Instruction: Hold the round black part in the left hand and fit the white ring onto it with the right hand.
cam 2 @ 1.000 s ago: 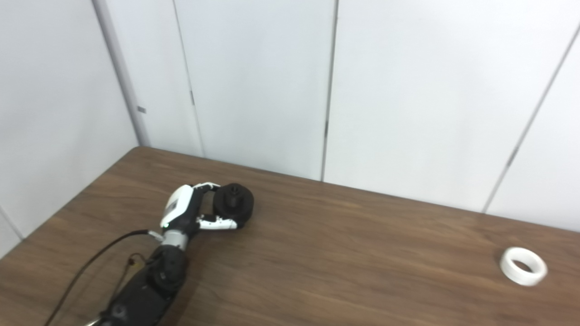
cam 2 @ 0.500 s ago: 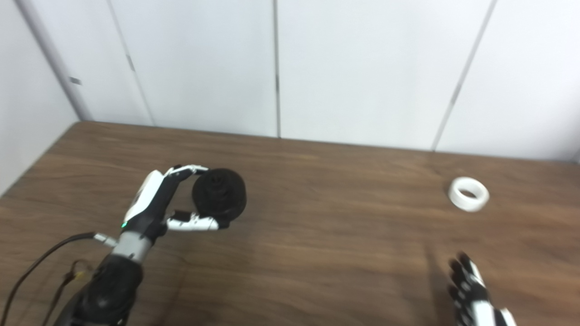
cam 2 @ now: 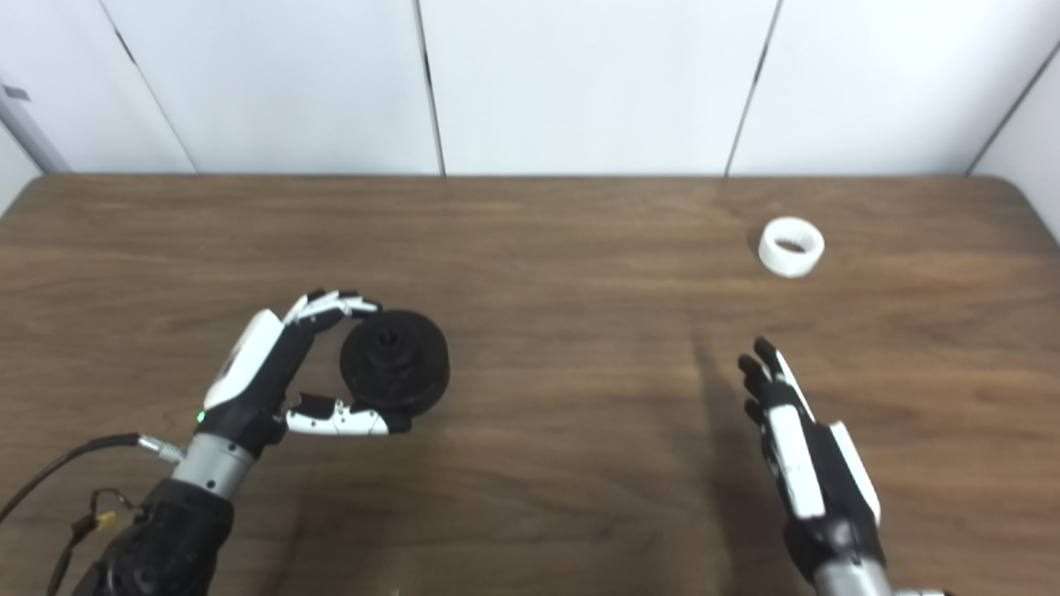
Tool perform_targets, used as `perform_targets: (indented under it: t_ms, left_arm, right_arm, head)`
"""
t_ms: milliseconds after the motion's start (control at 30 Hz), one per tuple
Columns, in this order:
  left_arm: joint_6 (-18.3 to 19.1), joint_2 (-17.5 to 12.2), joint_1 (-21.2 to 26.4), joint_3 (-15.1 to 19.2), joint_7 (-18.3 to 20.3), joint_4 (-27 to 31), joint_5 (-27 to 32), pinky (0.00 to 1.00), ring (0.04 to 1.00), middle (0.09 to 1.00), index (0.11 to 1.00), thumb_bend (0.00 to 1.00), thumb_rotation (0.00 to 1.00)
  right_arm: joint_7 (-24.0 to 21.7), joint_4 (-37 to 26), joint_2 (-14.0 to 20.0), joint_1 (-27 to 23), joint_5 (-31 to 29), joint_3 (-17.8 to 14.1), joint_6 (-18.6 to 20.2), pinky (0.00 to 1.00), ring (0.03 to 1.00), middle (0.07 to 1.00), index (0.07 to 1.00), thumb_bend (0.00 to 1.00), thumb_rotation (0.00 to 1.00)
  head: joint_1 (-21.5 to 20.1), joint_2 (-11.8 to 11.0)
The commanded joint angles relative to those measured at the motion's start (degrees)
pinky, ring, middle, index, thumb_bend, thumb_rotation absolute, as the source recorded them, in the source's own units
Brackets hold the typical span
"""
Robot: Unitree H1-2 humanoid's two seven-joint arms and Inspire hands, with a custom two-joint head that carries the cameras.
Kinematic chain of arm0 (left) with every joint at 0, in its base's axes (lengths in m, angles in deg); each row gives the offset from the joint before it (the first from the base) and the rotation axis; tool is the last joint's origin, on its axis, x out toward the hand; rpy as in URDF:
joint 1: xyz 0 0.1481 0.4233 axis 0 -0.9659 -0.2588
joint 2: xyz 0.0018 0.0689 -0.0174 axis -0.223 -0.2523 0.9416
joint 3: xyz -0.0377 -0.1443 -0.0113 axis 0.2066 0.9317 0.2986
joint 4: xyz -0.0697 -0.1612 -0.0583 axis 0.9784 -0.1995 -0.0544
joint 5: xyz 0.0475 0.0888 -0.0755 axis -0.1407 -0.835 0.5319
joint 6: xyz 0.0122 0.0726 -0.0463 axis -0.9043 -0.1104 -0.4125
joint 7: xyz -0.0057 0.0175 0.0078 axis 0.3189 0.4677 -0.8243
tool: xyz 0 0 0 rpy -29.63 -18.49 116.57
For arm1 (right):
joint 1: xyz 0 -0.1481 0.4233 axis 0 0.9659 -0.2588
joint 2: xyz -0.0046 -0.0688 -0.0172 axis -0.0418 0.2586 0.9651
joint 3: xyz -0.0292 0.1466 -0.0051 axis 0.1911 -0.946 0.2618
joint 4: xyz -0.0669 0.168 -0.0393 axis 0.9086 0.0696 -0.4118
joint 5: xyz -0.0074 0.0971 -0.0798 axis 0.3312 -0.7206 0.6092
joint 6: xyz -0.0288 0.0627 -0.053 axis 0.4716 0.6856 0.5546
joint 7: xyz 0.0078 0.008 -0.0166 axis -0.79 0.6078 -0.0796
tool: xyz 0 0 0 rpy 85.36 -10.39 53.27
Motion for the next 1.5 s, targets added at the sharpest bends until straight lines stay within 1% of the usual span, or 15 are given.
perform_targets:
  t_ms: [0,33,133,167,233,367,567,733,867,1000,1133,1333,1467]
  left_arm:
    - [-1.4,0.6,0.3,0.0,-0.2,2.6,-0.9,1.0,0.949,0.835,0.487,0.51,0.06]
    - [-1.4,1.0,0.0,-0.3,0.0,2.9,-1.6,1.0,0.951,0.837,0.487,0.51,0.06]
    - [-1.4,2.0,-0.8,-1.4,0.6,3.4,-2.9,1.0,0.942,0.839,0.487,0.51,0.07]
    - [-1.5,2.4,-1.1,-1.9,0.9,3.5,-3.4,1.0,0.941,0.84,0.487,0.51,0.07]
    - [-1.6,3.3,-1.6,-2.8,1.2,3.7,-4.3,1.0,0.941,0.841,0.487,0.51,0.07]
    - [-2.1,5.4,-2.9,-4.5,0.9,3.3,-6.0,1.0,0.936,0.831,0.487,0.51,0.06]
    - [-2.7,7.7,-5.0,-6.4,0.6,1.6,-7.8,1.0,0.939,0.827,0.487,0.51,0.06]
    - [-4.0,8.1,-6.0,-7.6,-0.4,-0.8,-10.0,1.0,0.926,0.822,0.487,0.52,0.06]
    - [-5.4,9.0,-6.5,-8.1,-1.5,-3.8,-10.3,1.0,0.932,0.825,0.487,0.52,0.06]
    - [-6.0,9.2,-6.3,-8.7,-2.5,-7.1,-11.7,1.0,0.938,0.826,0.488,0.52,0.07]
    - [-6.6,9.4,-6.1,-8.4,-3.3,-9.8,-12.0,1.0,0.935,0.815,0.488,0.52,0.06]
    - [-7.8,9.5,-5.8,-7.8,-5.5,-13.0,-12.4,1.0,0.935,0.822,0.487,0.52,0.07]
    - [-8.6,9.2,-5.9,-7.4,-6.6,-14.4,-12.8,1.0,0.927,0.82,0.488,0.52,0.07]
  right_arm:
    - [0.9,-2.8,-2.5,-2.9,0.5,0.4,-0.1,1.0,0.975,0.939,0.964,0.64,1.0]
    - [1.0,-2.7,-2.5,-3.1,0.5,0.5,0.0,1.0,0.975,0.938,0.963,0.65,1.0]
    - [1.6,-2.7,-2.5,-3.7,0.8,0.9,0.5,1.0,0.975,0.938,0.958,0.64,1.0]
    - [1.9,-2.7,-2.5,-3.9,1.0,1.0,0.7,0.98,0.968,0.933,0.952,0.65,1.0]
    - [2.1,-2.8,-2.3,-4.2,1.0,1.1,1.1,0.96,0.965,0.932,0.949,0.65,1.0]
    - [2.3,-3.2,-1.9,-4.9,1.0,1.3,2.1,0.97,0.965,0.931,0.955,0.66,1.0]
    - [2.6,-3.5,-1.6,-5.2,0.7,1.2,2.5,0.99,0.962,0.934,0.954,0.66,1.0]
    - [2.6,-3.9,-1.4,-5.1,0.9,1.3,2.7,0.98,0.959,0.933,0.953,0.66,1.0]
    - [2.6,-3.8,-1.4,-5.1,0.5,1.2,2.6,0.98,0.962,0.934,0.956,0.66,1.0]
    - [2.8,-4.0,-1.6,-5.1,0.9,1.4,2.8,0.98,0.96,0.937,0.961,0.65,1.0]
    - [2.9,-4.2,-1.8,-5.1,0.9,1.6,2.8,0.99,0.964,0.936,0.963,0.65,1.0]
    - [2.9,-4.1,-1.7,-5.1,0.7,1.6,2.7,0.99,0.969,0.935,0.966,0.65,1.0]
    - [2.8,-3.9,-1.8,-5.1,0.3,1.6,2.3,0.99,0.969,0.937,0.969,0.64,1.0]
  head:
    - [-0.1,0.0]
    - [-0.3,0.6]
    - [-0.4,1.1]
    - [-0.3,1.6]
    - [-0.1,2.3]
    - [0.6,3.5]
    - [1.0,4.0]
    - [1.2,4.0]
    - [1.2,4.0]
    - [1.2,3.9]
    - [1.3,3.7]
    - [1.2,3.6]
    - [0.4,3.5]
